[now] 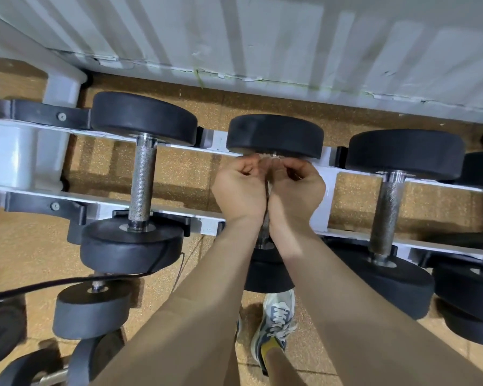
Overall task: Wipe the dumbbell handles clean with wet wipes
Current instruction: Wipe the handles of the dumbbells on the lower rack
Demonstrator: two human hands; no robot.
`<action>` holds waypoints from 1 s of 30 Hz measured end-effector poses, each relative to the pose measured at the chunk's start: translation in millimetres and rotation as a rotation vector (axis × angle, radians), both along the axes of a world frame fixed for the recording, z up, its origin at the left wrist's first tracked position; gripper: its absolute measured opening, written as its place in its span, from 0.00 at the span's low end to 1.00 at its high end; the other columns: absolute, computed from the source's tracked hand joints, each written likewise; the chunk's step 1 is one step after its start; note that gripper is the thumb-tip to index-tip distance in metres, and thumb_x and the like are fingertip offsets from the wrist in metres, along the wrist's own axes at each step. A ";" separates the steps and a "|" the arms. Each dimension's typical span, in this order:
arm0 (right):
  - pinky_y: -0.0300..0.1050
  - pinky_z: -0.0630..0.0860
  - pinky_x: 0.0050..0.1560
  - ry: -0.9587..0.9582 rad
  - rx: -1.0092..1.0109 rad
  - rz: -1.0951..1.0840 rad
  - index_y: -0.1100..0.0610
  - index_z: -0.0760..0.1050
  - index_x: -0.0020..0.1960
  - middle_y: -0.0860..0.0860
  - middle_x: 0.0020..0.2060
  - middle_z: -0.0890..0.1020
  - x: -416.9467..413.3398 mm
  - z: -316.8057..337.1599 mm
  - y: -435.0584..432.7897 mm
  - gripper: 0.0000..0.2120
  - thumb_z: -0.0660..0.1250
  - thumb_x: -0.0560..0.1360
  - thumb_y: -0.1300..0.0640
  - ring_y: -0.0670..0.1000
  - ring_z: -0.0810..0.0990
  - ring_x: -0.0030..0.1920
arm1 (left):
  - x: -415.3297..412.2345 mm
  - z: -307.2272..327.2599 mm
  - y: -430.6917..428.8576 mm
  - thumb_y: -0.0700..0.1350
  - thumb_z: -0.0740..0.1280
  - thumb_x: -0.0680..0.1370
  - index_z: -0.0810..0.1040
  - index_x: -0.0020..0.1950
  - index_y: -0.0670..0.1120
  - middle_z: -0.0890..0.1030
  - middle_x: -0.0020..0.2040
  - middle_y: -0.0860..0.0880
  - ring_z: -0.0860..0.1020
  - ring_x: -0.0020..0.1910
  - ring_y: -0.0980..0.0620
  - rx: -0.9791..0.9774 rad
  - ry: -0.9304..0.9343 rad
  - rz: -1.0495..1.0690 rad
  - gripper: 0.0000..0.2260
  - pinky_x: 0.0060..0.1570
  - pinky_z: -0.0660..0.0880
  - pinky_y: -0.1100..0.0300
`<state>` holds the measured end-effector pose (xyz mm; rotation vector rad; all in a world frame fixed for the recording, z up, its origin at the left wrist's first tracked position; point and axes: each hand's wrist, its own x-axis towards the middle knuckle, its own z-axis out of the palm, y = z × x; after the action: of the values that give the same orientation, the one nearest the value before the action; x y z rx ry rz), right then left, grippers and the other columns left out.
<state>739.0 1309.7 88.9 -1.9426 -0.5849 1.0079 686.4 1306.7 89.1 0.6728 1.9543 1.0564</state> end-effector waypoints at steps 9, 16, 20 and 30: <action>0.34 0.71 0.39 -0.313 -0.249 0.725 0.57 0.80 0.39 0.47 0.36 0.82 39.9 11.1 -63.0 0.05 0.68 0.71 0.65 0.49 0.79 0.40 | -27.4 13.7 -43.8 0.32 0.68 0.72 0.80 0.38 0.46 0.82 0.39 0.50 0.80 0.41 0.51 -0.203 0.351 -0.618 0.09 0.41 0.70 0.66; 0.33 0.71 0.49 -0.230 -0.243 0.643 0.55 0.80 0.44 0.49 0.43 0.82 34.7 16.9 -45.0 0.05 0.69 0.74 0.64 0.48 0.79 0.47 | -34.6 19.2 -54.5 0.45 0.69 0.72 0.76 0.34 0.51 0.82 0.37 0.51 0.80 0.41 0.49 -0.366 0.305 -0.810 0.07 0.37 0.68 0.61; 0.42 0.75 0.51 -0.317 -0.234 0.934 0.55 0.84 0.47 0.51 0.46 0.85 37.7 24.4 -62.5 0.07 0.68 0.73 0.63 0.52 0.81 0.48 | -35.3 27.2 -74.8 0.46 0.65 0.75 0.81 0.36 0.50 0.80 0.35 0.50 0.78 0.40 0.48 -0.384 0.298 -0.855 0.09 0.36 0.69 0.58; 0.46 0.65 0.68 -0.343 -0.342 1.643 0.55 0.74 0.67 0.49 0.66 0.72 49.2 43.0 -58.2 0.23 0.57 0.75 0.70 0.53 0.67 0.68 | -34.6 15.4 -140.4 0.65 0.73 0.61 0.66 0.69 0.48 0.74 0.66 0.45 0.73 0.66 0.45 -0.402 -0.064 -0.474 0.42 0.62 0.73 0.43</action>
<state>788.2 1251.5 131.8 -1.6364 -2.5358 1.7243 651.7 1166.3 104.5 0.8054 1.7558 0.3778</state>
